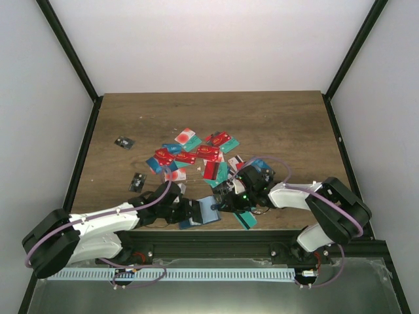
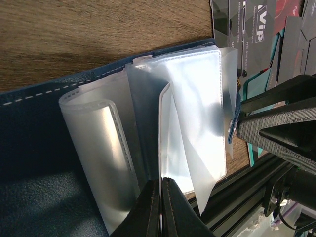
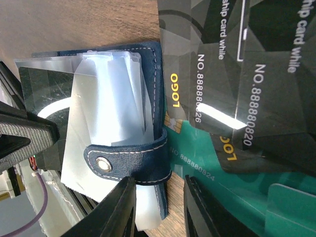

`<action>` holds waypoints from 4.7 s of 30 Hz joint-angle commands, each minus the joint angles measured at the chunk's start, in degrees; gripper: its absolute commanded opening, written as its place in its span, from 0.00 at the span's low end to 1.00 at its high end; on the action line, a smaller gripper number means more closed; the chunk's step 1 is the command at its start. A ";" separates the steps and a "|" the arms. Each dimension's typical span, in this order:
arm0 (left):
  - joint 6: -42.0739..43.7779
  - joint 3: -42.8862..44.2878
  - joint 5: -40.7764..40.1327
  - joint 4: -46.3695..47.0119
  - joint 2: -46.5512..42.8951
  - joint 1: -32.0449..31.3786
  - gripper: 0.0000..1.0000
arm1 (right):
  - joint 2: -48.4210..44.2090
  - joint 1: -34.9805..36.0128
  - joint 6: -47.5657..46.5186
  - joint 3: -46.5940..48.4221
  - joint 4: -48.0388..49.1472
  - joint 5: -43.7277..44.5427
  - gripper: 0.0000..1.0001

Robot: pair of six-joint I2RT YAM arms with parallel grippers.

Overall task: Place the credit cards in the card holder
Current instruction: Insert the credit card into the card holder.

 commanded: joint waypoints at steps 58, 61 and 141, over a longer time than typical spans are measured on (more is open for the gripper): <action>-19.20 -11.70 7.38 29.08 2.79 5.24 0.04 | 2.24 -0.32 -1.15 -1.78 2.04 -1.72 0.26; -18.83 -11.55 7.94 29.74 4.52 5.28 0.04 | 2.48 -0.35 -1.06 -1.75 2.13 -1.80 0.26; 4.60 16.66 8.36 -14.56 11.45 4.80 0.67 | -9.80 -1.05 0.07 3.78 -8.38 -1.10 0.39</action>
